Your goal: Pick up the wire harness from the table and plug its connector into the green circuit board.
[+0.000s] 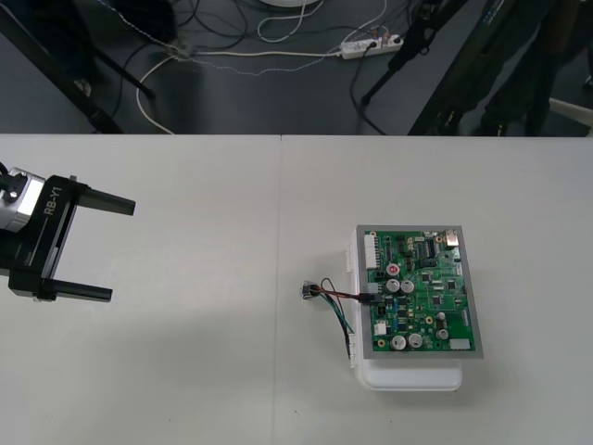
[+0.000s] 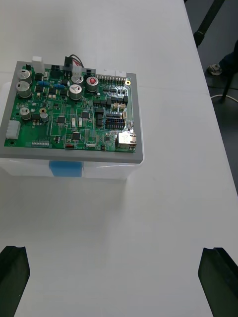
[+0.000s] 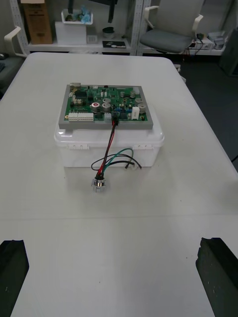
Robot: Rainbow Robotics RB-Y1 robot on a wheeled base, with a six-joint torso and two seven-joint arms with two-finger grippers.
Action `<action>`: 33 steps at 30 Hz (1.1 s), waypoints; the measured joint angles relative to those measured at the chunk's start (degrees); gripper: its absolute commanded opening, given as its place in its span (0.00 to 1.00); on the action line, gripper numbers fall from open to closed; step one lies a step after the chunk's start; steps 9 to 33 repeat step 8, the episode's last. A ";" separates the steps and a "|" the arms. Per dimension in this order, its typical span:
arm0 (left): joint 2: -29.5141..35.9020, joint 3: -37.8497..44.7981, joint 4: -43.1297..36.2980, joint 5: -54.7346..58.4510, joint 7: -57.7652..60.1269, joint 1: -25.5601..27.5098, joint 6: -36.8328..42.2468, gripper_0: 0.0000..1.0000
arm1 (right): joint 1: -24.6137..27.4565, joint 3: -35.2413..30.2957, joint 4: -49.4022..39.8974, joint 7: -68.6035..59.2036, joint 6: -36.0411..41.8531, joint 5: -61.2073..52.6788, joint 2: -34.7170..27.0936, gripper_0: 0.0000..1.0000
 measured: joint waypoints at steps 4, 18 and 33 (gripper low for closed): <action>0.00 0.00 0.00 0.00 0.00 0.00 0.00 1.00 | 0.00 0.00 0.00 0.00 0.00 0.00 0.00 1.00; 0.00 0.00 0.00 0.00 0.00 0.00 0.00 1.00 | 0.00 0.00 0.00 0.00 0.00 0.00 0.00 1.00; 0.00 0.00 0.00 0.00 0.00 0.00 0.00 1.00 | 0.00 0.00 0.00 0.00 0.00 0.00 0.00 1.00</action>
